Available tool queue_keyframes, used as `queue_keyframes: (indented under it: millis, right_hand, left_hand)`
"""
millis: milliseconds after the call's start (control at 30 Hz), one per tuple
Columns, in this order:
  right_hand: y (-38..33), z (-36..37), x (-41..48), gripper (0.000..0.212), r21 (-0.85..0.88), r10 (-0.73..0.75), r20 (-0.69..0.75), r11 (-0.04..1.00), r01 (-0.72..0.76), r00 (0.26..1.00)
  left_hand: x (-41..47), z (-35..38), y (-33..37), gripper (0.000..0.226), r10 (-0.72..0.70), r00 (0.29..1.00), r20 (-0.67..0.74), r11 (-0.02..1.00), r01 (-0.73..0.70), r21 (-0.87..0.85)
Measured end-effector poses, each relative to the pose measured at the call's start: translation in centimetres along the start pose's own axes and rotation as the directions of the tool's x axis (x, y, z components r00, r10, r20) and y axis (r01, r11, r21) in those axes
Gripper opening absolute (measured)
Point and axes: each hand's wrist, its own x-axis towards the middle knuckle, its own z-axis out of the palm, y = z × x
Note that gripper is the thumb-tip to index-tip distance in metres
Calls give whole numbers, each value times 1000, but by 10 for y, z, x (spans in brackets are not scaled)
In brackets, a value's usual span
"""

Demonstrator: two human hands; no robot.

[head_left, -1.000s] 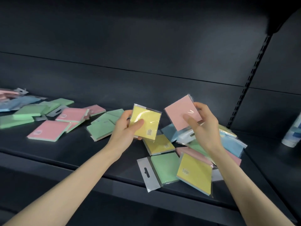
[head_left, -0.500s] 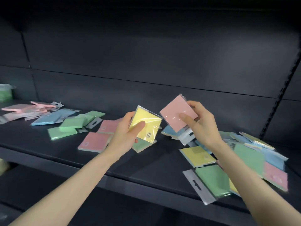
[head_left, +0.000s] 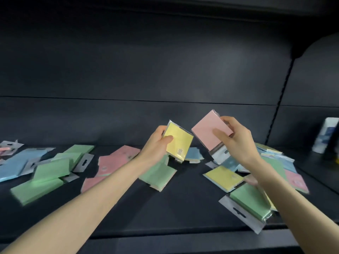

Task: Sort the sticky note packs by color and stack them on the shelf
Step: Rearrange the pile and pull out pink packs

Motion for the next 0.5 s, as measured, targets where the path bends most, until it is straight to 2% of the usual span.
queue_keyframes:
  millis: [100, 267, 500]
  right_hand:
    - [21, -14, 16, 34, -51, 33, -20, 998, -34, 999]
    - [64, -25, 44, 35, -141, 53, 22, 989, -50, 998]
    - [110, -31, 81, 36, -219, 73, 138, 975, -41, 988]
  left_hand:
    - [30, 24, 0, 22, -26, 996, 87, 997, 19, 75]
    - [82, 69, -18, 23, -154, 975, 157, 986, 142, 84]
    - [138, 121, -42, 24, -242, 959, 145, 964, 220, 150]
